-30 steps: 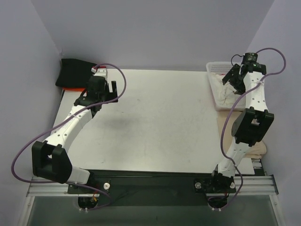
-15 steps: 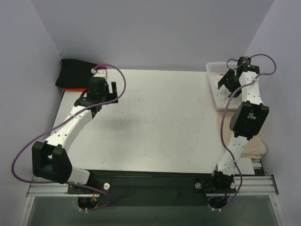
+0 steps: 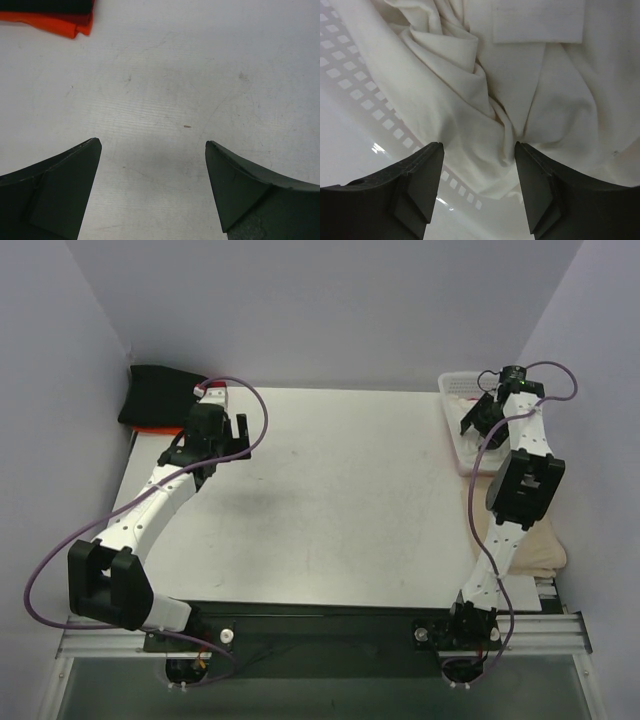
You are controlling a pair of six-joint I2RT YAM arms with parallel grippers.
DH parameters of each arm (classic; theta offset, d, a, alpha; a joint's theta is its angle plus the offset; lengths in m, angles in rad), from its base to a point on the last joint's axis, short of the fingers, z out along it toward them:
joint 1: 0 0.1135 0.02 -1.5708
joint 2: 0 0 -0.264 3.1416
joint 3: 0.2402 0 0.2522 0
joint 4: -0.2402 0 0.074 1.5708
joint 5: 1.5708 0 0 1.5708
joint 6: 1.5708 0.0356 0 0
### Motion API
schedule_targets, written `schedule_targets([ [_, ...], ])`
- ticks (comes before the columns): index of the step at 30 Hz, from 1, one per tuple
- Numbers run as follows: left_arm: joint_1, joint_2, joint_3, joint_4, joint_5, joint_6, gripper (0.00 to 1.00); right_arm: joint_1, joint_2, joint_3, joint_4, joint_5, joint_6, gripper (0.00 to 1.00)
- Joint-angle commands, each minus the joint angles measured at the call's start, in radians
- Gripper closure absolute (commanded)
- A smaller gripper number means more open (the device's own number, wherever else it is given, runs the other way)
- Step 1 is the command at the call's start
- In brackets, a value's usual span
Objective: Fold and stack the t-shirts
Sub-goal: Grab crumpled tshirt from bin with the right arm, then move the tshirt to the center of the board
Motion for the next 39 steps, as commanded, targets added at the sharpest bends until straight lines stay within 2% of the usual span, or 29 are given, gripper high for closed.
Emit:
schedule_targets([
  [1, -0.005, -0.008, 0.019, -0.001, -0.013, 0.011, 0.03, -0.001, 0.020, 0.012, -0.058, -0.005, -0.016, 0.40],
  [4, -0.005, -0.007, 0.020, -0.004, -0.013, 0.014, 0.02, -0.002, 0.028, 0.008, -0.063, -0.002, -0.021, 0.41],
  [6, -0.005, -0.004, 0.022, -0.004, -0.012, 0.015, 0.03, -0.001, 0.028, 0.007, -0.066, 0.000, -0.024, 0.52],
  [7, -0.005, -0.004, 0.022, -0.006, -0.012, 0.017, 0.02, -0.001, 0.026, 0.004, -0.068, 0.009, -0.024, 0.69],
  [8, -0.005, -0.005, 0.023, -0.006, -0.010, 0.017, 0.03, -0.002, 0.023, 0.001, -0.071, 0.016, -0.022, 0.80],
  [11, -0.005, -0.008, 0.023, -0.006, -0.012, 0.018, 0.02, 0.001, 0.002, -0.011, -0.074, 0.044, -0.024, 1.00],
  [17, -0.005, -0.015, 0.014, 0.002, -0.004, 0.015, 0.03, 0.021, -0.081, -0.025, -0.075, 0.099, -0.036, 1.00],
  [24, -0.006, -0.019, 0.017, 0.011, 0.007, 0.005, 0.02, 0.126, -0.251, 0.021, -0.078, 0.208, -0.068, 1.00],
  [34, -0.008, -0.028, 0.022, 0.025, 0.016, -0.003, 0.02, 0.263, -0.412, 0.267, -0.100, 0.266, -0.137, 1.00],
  [39, -0.011, -0.034, 0.022, 0.028, 0.002, -0.018, 0.03, 0.367, -0.472, 0.403, -0.084, 0.227, -0.197, 1.00],
])
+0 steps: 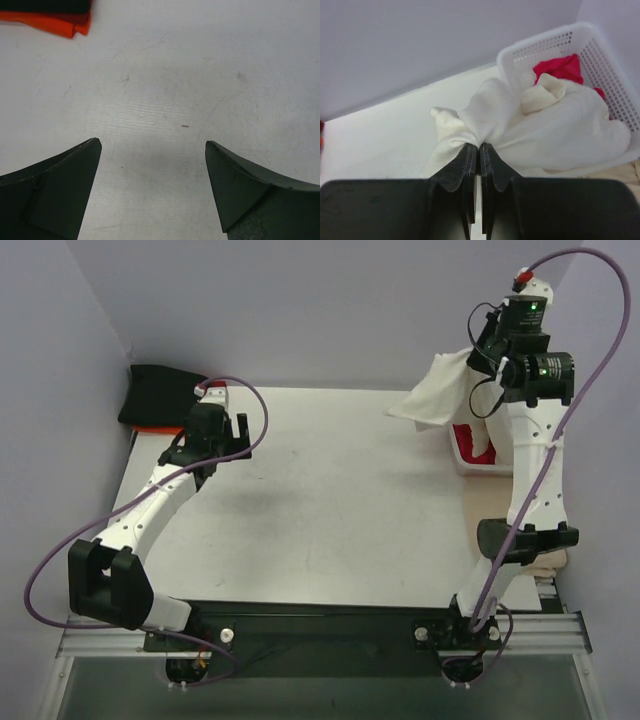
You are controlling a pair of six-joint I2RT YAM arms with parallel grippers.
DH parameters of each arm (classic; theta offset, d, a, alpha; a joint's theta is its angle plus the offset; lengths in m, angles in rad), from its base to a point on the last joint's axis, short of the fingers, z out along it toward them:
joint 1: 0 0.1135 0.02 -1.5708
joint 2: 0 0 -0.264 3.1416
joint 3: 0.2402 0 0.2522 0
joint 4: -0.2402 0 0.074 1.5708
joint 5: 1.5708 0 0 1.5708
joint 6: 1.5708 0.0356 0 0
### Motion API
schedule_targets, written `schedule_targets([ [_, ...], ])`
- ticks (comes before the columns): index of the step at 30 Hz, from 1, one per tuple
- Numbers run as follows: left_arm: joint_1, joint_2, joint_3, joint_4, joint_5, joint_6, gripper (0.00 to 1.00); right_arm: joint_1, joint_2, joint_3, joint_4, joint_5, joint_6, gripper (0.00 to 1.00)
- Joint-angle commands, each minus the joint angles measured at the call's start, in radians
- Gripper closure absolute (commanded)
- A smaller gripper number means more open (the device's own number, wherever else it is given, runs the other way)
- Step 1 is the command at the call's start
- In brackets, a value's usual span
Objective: Fold and stack the t-shirts
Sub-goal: Move the tshirt to the center of the board
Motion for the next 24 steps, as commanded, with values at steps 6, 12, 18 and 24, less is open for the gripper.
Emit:
schedule_targets([
  [6, -0.010, -0.047, 0.017, 0.029, -0.025, -0.021, 0.03, 0.310, -0.163, 0.063, 0.077, 0.033, -0.161, 1.00],
  [12, -0.011, -0.055, 0.013, 0.023, -0.027, -0.030, 0.03, 0.595, -0.220, 0.063, 0.189, 0.135, -0.302, 1.00],
  [18, -0.011, -0.070, -0.006, 0.023, -0.025, -0.045, 0.03, 0.744, -0.243, 0.025, 0.274, 0.219, -0.379, 1.00],
  [24, -0.011, -0.098, -0.029, 0.028, -0.057, -0.051, 0.03, 0.722, -0.232, -0.133, 0.350, 0.434, -0.436, 1.00],
])
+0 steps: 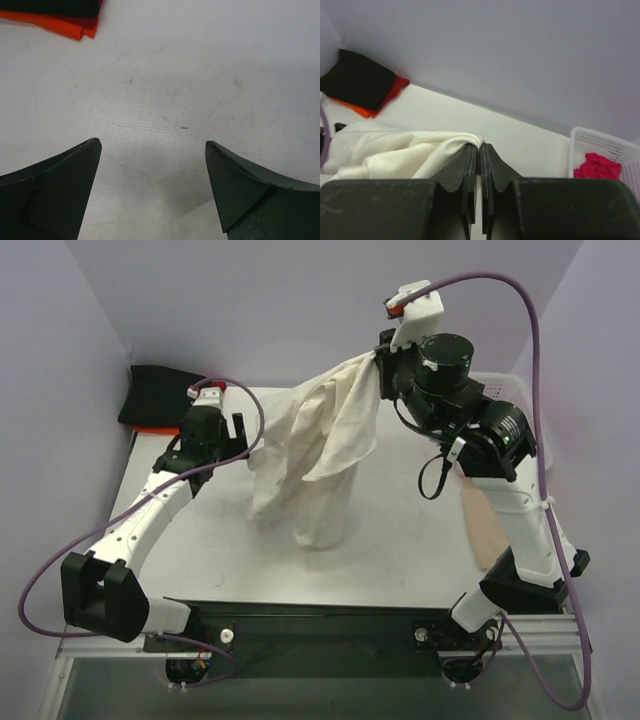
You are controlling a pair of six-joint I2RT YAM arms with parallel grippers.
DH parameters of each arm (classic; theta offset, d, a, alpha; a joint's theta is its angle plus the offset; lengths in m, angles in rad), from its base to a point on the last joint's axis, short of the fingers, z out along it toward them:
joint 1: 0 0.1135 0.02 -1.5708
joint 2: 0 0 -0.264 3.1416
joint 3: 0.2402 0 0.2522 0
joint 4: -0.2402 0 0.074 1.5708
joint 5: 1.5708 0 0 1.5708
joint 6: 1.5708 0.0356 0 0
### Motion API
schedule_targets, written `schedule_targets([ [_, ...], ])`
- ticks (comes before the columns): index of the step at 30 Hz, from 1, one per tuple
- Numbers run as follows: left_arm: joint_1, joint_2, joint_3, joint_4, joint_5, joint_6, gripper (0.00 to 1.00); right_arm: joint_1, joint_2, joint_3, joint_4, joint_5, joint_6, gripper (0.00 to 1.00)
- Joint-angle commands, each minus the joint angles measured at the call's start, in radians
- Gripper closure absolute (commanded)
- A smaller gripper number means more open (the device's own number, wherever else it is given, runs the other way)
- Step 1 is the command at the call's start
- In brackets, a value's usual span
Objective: Fold and stack the t-shirts
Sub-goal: Move the tshirt to the center of the board, then flatten out the tshirt
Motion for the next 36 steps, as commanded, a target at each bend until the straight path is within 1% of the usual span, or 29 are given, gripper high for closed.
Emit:
schedule_targets([
  [1, -0.006, -0.043, -0.010, 0.026, -0.040, -0.018, 0.03, -0.035, 0.008, -0.082, 0.132, 0.210, -0.048, 1.00],
  [2, -0.006, -0.045, -0.013, 0.024, -0.048, -0.019, 0.03, -0.073, 0.011, -0.152, 0.130, 0.253, -0.031, 1.00],
  [3, -0.006, -0.045, -0.013, 0.017, -0.064, -0.021, 0.03, -0.096, 0.007, -0.202, 0.130, 0.256, -0.010, 1.00],
  [5, -0.006, -0.049, -0.014, 0.007, -0.081, -0.024, 0.03, -0.165, -0.009, -0.317, 0.129, 0.231, 0.117, 1.00],
  [6, -0.006, -0.051, -0.021, 0.000, -0.097, -0.027, 0.02, -0.238, -0.030, -0.437, 0.127, 0.185, 0.176, 1.00],
  [7, -0.005, -0.051, -0.025, -0.003, -0.103, -0.029, 0.03, -0.278, -0.041, -0.505, 0.129, 0.136, 0.267, 1.00],
  [8, -0.006, -0.054, -0.028, -0.008, -0.106, -0.032, 0.03, -0.310, -0.052, -0.559, 0.129, 0.090, 0.315, 1.00],
  [9, -0.005, -0.054, -0.033, -0.016, -0.111, -0.033, 0.03, -0.373, -0.050, -0.663, 0.129, 0.025, 0.349, 1.00],
  [10, -0.006, -0.052, -0.037, -0.022, -0.111, -0.036, 0.03, -0.395, -0.047, -0.702, 0.132, -0.006, 0.397, 1.00],
  [13, -0.006, -0.052, -0.050, -0.031, -0.085, -0.041, 0.03, -0.427, -0.007, -0.796, 0.130, -0.021, 0.414, 1.00],
  [17, -0.008, -0.055, -0.065, -0.042, -0.026, -0.044, 0.03, -0.432, 0.046, -0.819, 0.130, -0.009, 0.420, 1.00],
  [20, -0.009, -0.068, -0.086, -0.040, 0.061, -0.044, 0.04, -0.435, 0.076, -0.811, 0.129, -0.021, 0.431, 1.00],
  [21, -0.012, -0.068, -0.094, -0.039, 0.130, -0.042, 0.05, -0.435, 0.080, -0.810, 0.129, -0.029, 0.435, 1.00],
  [24, -0.037, -0.074, -0.125, -0.028, 0.248, -0.053, 0.05, -0.438, 0.099, -0.804, 0.123, -0.043, 0.446, 1.00],
  [28, -0.072, -0.043, -0.168, 0.021, 0.334, -0.159, 0.06, -0.437, 0.112, -0.800, 0.116, -0.063, 0.459, 1.00],
  [30, -0.072, -0.007, -0.194, 0.085, 0.403, -0.217, 0.10, -0.437, 0.119, -0.805, 0.110, -0.078, 0.468, 1.00],
  [31, -0.072, 0.007, -0.198, 0.113, 0.415, -0.287, 0.14, -0.437, 0.120, -0.810, 0.110, -0.079, 0.477, 1.00],
  [32, -0.072, 0.021, -0.211, 0.188, 0.446, -0.317, 0.15, -0.437, 0.120, -0.813, 0.110, -0.084, 0.478, 1.00],
  [33, -0.074, 0.050, -0.224, 0.229, 0.502, -0.340, 0.17, -0.437, 0.119, -0.820, 0.110, -0.092, 0.483, 1.00],
  [34, -0.080, 0.062, -0.229, 0.260, 0.512, -0.392, 0.18, -0.437, 0.119, -0.825, 0.110, -0.093, 0.489, 1.00],
  [35, -0.080, 0.076, -0.229, 0.308, 0.515, -0.415, 0.18, -0.438, 0.117, -0.830, 0.110, -0.098, 0.491, 1.00],
  [36, -0.080, 0.108, -0.225, 0.319, 0.515, -0.433, 0.18, -0.437, 0.116, -0.834, 0.110, -0.099, 0.492, 1.00],
])
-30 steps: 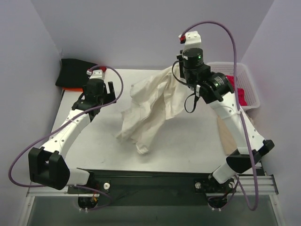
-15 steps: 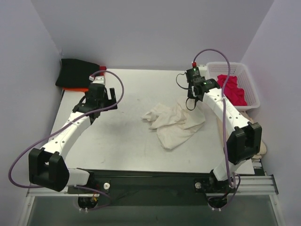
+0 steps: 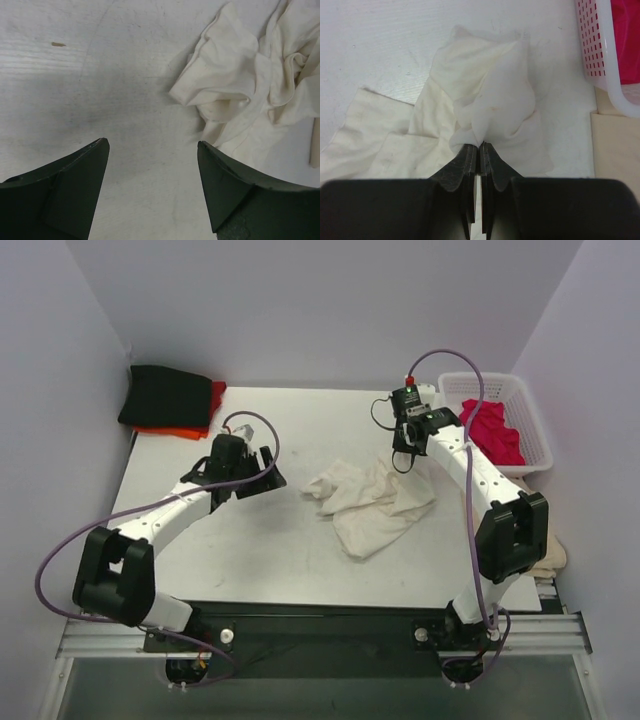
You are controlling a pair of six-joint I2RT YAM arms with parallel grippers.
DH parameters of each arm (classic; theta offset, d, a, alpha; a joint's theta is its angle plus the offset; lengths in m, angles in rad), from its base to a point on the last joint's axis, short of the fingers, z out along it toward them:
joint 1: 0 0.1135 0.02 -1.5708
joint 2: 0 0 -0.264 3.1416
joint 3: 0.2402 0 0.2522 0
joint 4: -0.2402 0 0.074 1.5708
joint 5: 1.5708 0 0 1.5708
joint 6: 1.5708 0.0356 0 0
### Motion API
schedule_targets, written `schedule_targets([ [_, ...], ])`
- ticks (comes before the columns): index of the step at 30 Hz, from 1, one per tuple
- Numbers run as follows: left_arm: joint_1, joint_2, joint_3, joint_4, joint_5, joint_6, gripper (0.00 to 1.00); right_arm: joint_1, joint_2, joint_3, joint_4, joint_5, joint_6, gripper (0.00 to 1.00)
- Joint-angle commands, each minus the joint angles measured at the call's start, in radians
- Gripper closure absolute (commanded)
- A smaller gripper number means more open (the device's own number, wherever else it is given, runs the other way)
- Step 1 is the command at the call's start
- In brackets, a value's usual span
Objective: Fold and stack the t-shirts
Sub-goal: Flatten out the tshirt
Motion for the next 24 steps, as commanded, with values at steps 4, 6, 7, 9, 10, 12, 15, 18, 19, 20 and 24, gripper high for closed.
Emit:
schedule_targets([
  [4, -0.007, 0.130, 0.036, 0.210, 0.119, -0.250, 0.18, 0.002, -0.019, -0.020, -0.008, -0.006, 0.035, 1.00],
  [6, -0.011, 0.170, 0.042, 0.261, 0.143, -0.296, 0.18, 0.004, -0.024, -0.026, -0.008, -0.003, 0.035, 1.00],
  [7, -0.011, 0.184, 0.048, 0.264, 0.149, -0.348, 0.18, 0.004, -0.025, -0.028, -0.008, 0.000, 0.035, 1.00],
  [9, -0.011, 0.226, 0.056, 0.295, 0.184, -0.393, 0.19, 0.002, -0.025, -0.032, -0.008, 0.000, 0.035, 1.00],
  [10, -0.013, 0.237, 0.054, 0.316, 0.192, -0.440, 0.19, 0.002, -0.025, -0.034, -0.008, 0.003, 0.035, 1.00],
  [12, -0.017, 0.262, 0.042, 0.362, 0.208, -0.482, 0.20, 0.002, -0.024, -0.035, -0.008, 0.000, 0.032, 1.00],
  [15, -0.022, 0.302, 0.057, 0.382, 0.217, -0.539, 0.20, 0.002, -0.022, -0.035, -0.008, 0.006, 0.031, 1.00],
  [18, -0.027, 0.349, 0.085, 0.388, 0.237, -0.586, 0.23, -0.001, -0.016, -0.032, -0.008, 0.009, 0.031, 1.00],
  [19, -0.031, 0.357, 0.089, 0.391, 0.238, -0.603, 0.25, -0.003, -0.018, -0.029, -0.008, 0.008, 0.028, 1.00],
  [20, -0.034, 0.365, 0.097, 0.385, 0.234, -0.605, 0.26, -0.004, -0.015, -0.028, -0.009, 0.011, 0.029, 1.00],
  [24, -0.050, 0.406, 0.152, 0.299, 0.208, -0.621, 0.36, -0.006, -0.010, -0.024, -0.009, 0.017, 0.026, 1.00],
])
